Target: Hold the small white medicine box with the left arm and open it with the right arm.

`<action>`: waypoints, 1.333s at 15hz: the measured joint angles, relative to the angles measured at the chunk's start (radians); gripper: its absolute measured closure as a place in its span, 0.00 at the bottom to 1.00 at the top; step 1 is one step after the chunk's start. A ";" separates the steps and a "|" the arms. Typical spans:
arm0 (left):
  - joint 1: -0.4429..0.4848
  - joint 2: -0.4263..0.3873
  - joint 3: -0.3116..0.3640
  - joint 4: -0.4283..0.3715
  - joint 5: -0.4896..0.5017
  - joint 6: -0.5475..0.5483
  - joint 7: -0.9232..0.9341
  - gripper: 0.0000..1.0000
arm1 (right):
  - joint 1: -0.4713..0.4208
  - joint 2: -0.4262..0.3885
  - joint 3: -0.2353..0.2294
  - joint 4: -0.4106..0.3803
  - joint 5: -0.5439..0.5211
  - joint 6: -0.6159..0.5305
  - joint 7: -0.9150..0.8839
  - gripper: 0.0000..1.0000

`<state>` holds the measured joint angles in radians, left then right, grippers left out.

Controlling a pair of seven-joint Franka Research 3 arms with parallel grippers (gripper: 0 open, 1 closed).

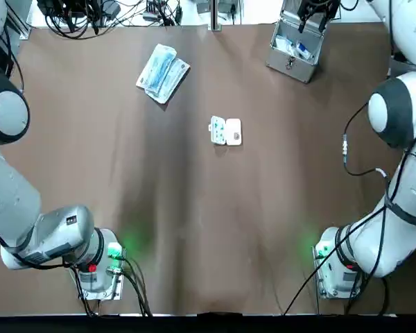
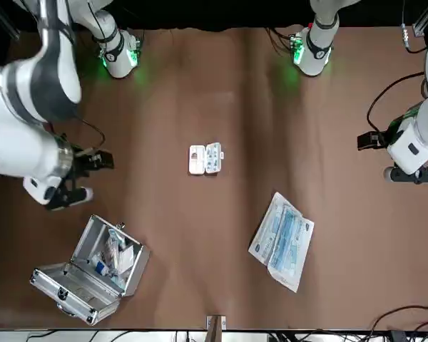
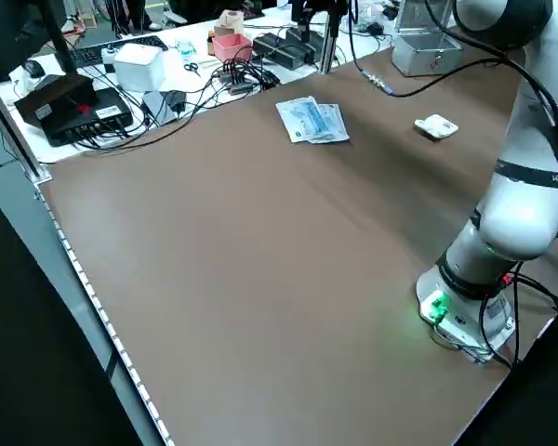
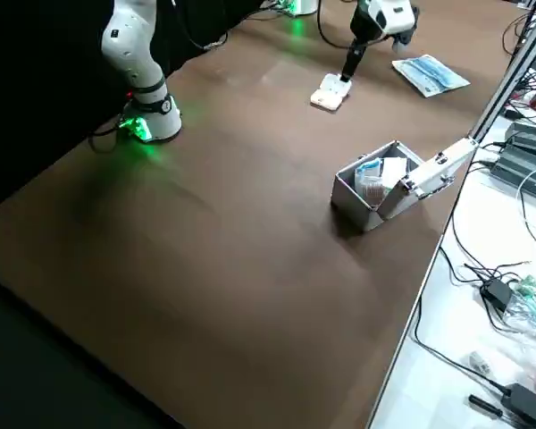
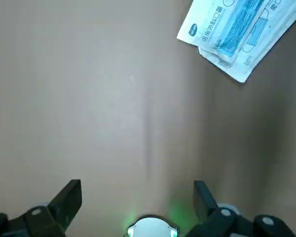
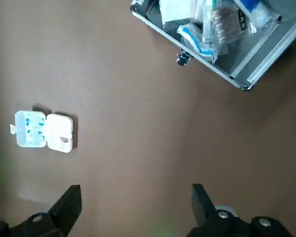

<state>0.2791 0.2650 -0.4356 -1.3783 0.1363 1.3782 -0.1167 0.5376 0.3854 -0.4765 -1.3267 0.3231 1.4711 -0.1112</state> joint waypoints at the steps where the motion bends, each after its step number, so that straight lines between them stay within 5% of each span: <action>1: 0.000 0.000 0.000 0.000 0.000 0.000 0.000 0.00 | 0.000 -0.014 -0.003 0.000 -0.002 -0.012 0.000 0.01; 5: 0.016 0.000 0.002 0.000 0.000 0.000 -0.032 0.00 | -0.041 -0.038 -0.012 0.000 -0.037 -0.048 0.001 0.01; 6: 0.022 0.000 0.003 0.000 0.000 0.000 -0.045 0.00 | -0.096 -0.042 0.044 0.003 -0.055 -0.047 0.002 0.01; 9: 0.032 0.000 0.002 0.001 0.000 0.000 -0.069 0.00 | -0.306 -0.063 0.310 0.023 -0.183 -0.048 0.037 0.01; 11: 0.032 -0.003 0.002 0.005 0.000 0.006 -0.077 0.00 | -0.352 -0.096 0.384 0.034 -0.279 -0.079 0.056 0.01; 13: 0.026 -0.025 0.027 0.013 -0.034 0.033 -0.084 0.00 | -0.368 -0.146 0.400 0.037 -0.297 -0.118 0.063 0.01; 18: -0.161 -0.115 0.279 0.009 -0.109 0.062 -0.079 0.00 | -0.393 -0.238 0.403 0.005 -0.296 -0.144 0.063 0.01; 20: -0.213 -0.146 0.317 -0.032 -0.109 0.106 -0.079 0.00 | -0.394 -0.263 0.404 -0.028 -0.296 -0.129 0.063 0.01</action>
<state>0.0660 0.1191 -0.1183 -1.4100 0.0272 1.4847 -0.1958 0.1438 0.1226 -0.0723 -1.3548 0.0269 1.3426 -0.0485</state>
